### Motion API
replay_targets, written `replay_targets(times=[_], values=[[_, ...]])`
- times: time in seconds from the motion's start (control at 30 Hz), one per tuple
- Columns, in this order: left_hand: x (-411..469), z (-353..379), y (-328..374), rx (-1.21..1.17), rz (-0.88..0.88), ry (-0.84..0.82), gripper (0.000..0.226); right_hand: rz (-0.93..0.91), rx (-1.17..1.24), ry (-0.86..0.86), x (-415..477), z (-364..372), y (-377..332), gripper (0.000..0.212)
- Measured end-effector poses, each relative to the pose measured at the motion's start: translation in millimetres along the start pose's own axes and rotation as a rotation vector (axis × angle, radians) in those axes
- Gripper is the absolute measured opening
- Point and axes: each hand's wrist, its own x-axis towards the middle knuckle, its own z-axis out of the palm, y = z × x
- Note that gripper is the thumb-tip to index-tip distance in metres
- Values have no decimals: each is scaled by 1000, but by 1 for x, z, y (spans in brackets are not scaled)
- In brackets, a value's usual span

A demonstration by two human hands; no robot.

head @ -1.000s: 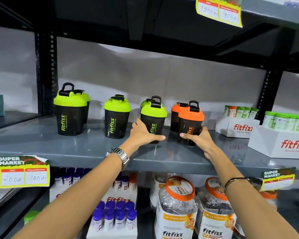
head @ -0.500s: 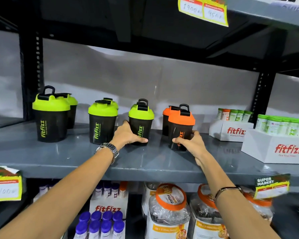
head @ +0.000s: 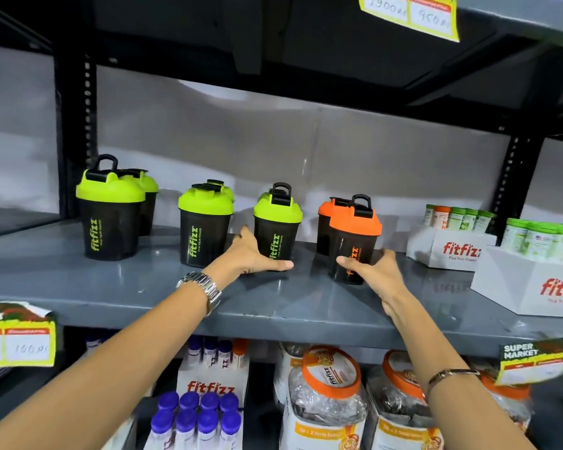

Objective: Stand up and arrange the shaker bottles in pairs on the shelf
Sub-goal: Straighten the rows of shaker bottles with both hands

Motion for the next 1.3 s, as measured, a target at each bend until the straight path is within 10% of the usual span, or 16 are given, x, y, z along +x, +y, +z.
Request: replay_targets(times=[0.07,0.23,0.4,0.73,1.3], values=[[-28,-11,0,53,80,-34,129,-30,-91,154,-6,-2,-5,118],[-124,-63,-35,430,319,330,113,-345,54,506,-56,5,-22,50],[-113,-141,-94,165,214,636,103,-531,150,53,-106,79,-45,26],[-40,-188,-161,-201,-34,320,145,-97,-198,-424,-77,204,-87,107],[-33,-203,-155,-44,-92,317,73,-70,-215,-426,-53,220,-84,86]])
